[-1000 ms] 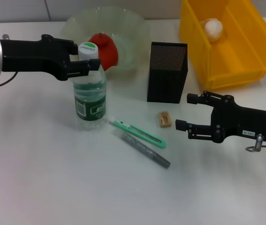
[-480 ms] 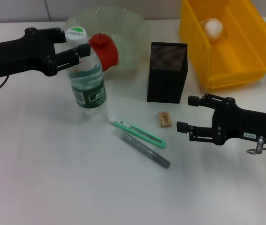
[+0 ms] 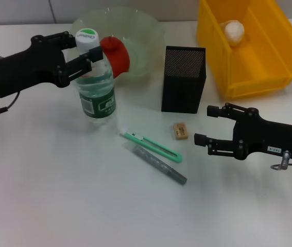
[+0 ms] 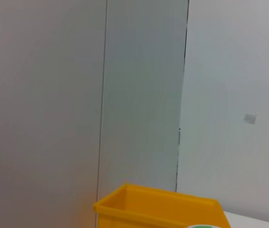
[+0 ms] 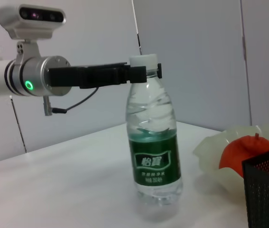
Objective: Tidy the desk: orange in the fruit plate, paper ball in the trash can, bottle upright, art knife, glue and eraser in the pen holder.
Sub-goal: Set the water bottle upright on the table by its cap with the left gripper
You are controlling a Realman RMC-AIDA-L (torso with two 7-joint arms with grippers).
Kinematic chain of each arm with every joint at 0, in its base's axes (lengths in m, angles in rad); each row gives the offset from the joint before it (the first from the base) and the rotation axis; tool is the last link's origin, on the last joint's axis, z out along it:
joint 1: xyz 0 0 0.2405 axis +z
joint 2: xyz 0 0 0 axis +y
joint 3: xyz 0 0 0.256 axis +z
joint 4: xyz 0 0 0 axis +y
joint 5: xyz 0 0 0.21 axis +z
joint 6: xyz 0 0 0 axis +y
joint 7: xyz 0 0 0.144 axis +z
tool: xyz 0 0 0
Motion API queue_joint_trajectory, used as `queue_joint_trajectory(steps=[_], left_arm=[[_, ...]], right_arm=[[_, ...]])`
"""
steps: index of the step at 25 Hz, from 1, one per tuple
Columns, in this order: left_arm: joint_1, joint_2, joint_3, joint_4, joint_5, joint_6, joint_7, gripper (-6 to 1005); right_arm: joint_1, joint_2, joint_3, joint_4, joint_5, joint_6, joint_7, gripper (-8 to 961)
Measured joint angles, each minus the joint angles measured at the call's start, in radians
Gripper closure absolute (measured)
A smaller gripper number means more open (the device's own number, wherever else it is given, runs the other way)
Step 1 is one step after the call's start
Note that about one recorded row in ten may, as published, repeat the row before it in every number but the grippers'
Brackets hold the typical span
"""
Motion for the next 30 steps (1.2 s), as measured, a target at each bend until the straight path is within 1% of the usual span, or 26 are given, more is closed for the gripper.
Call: queue_joint_trajectory(steps=[4, 7, 13, 20, 25, 26, 29, 30], left_arm=[[-0.008, -0.015, -0.030, -0.027, -0.003, 0.001, 0.035, 547], [-0.011, -0.021, -0.032, -0.040, -0.015, 0.001, 0.047, 546], [-0.014, -0.017, -0.034, -0.073, -0.039, 0.000, 0.061, 545], [-0.011, -0.017, -0.039, -0.074, -0.039, 0.000, 0.062, 543], [-0.006, -0.019, -0.061, -0.080, -0.041, -0.020, 0.078, 542], [-0.006, -0.020, -0.098, -0.114, -0.042, -0.037, 0.104, 542], [-0.006, -0.020, -0.098, -0.114, -0.042, -0.037, 0.104, 541], [-0.007, -0.018, -0.157, -0.146, -0.043, -0.066, 0.135, 541]], right_arm=[[0.000, 0.000, 0.001, 0.000, 0.000, 0.003, -0.002, 118], [0.001, 0.000, -0.002, -0.001, 0.000, 0.006, -0.003, 118], [0.002, 0.000, -0.004, -0.004, 0.000, 0.009, -0.006, 118], [0.000, 0.000, -0.004, -0.005, -0.001, 0.009, -0.007, 119], [0.000, 0.000, -0.003, -0.005, -0.002, 0.009, -0.007, 119], [0.000, 0.000, -0.003, -0.005, -0.002, 0.009, -0.007, 119], [0.000, 0.000, 0.000, -0.004, -0.002, 0.009, -0.007, 119], [0.000, 0.000, 0.001, -0.004, -0.003, 0.009, -0.007, 119]])
